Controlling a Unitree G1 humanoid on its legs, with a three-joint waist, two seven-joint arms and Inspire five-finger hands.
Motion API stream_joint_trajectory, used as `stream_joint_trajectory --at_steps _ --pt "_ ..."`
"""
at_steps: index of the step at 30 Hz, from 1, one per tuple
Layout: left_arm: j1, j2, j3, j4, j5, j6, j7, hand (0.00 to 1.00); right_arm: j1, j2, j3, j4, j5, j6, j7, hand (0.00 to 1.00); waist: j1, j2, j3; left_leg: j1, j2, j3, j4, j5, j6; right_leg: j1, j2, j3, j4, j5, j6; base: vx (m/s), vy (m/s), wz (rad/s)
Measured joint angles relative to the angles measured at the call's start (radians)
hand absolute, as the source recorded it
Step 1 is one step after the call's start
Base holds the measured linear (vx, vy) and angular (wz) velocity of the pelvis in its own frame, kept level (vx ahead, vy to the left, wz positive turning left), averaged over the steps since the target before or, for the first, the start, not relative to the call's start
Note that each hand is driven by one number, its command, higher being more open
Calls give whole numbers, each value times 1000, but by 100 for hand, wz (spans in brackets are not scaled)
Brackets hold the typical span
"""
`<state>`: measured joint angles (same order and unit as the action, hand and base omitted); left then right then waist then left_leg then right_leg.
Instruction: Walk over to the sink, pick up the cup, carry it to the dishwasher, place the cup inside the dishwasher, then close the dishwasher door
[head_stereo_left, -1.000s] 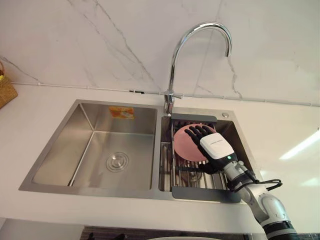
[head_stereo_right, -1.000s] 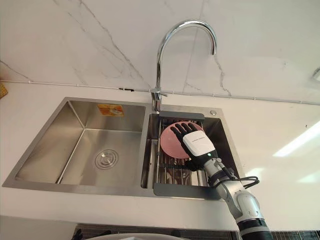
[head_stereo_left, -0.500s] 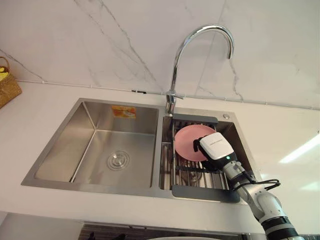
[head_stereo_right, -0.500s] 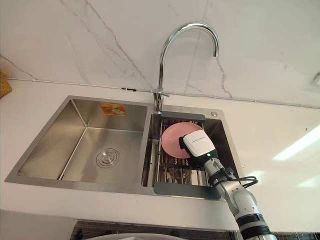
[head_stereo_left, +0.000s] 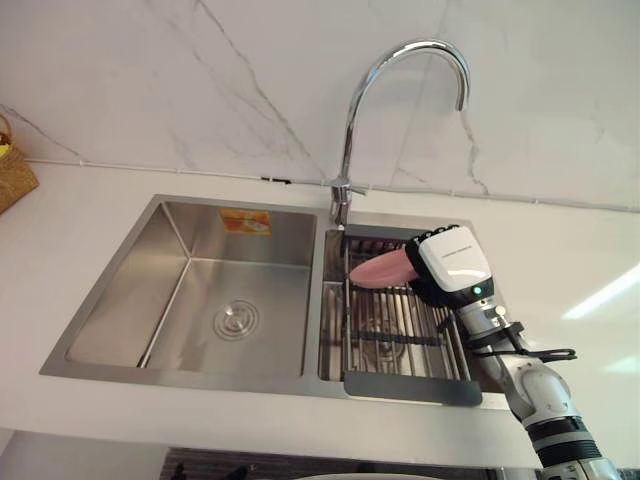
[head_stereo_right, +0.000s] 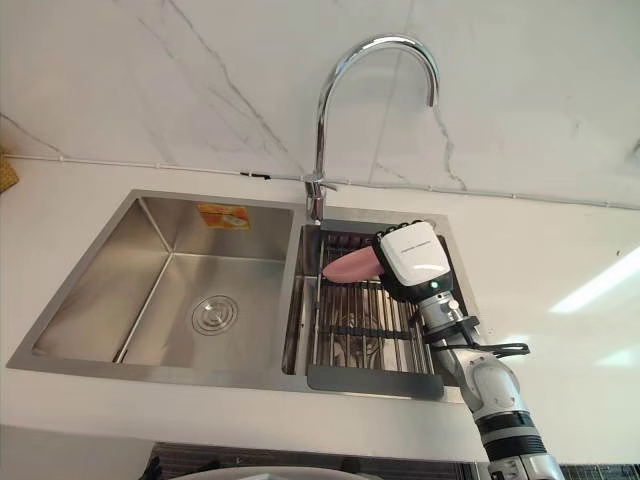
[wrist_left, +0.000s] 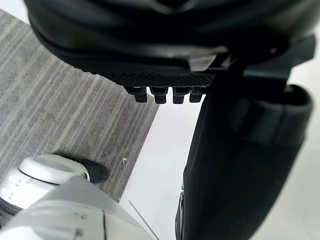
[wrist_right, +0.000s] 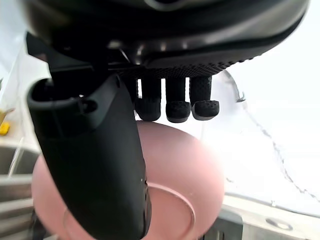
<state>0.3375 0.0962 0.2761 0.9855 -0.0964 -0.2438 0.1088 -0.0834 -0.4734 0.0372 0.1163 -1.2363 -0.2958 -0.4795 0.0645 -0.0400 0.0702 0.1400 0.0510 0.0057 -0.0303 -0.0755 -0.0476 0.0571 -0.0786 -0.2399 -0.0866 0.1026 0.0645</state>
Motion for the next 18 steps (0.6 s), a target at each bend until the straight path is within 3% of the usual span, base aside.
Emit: stream_joint_trajectory --at_steps 9,18 --pt "0 -1 0 -1 0 -22 2 100 -7 0 -43 -77 151 -52 38 0 -2 7 5 2 0 5 0 0 0 -1 0 5 0 0 0 -9 -1 -1" --pt "0 -2 0 0 0 -24 13 100 -6 1 -53 -111 207 -111 178 0 -4 8 5 4 7 24 0 -3 -4 -7 9 20 0 1 -1 -35 -7 -6"
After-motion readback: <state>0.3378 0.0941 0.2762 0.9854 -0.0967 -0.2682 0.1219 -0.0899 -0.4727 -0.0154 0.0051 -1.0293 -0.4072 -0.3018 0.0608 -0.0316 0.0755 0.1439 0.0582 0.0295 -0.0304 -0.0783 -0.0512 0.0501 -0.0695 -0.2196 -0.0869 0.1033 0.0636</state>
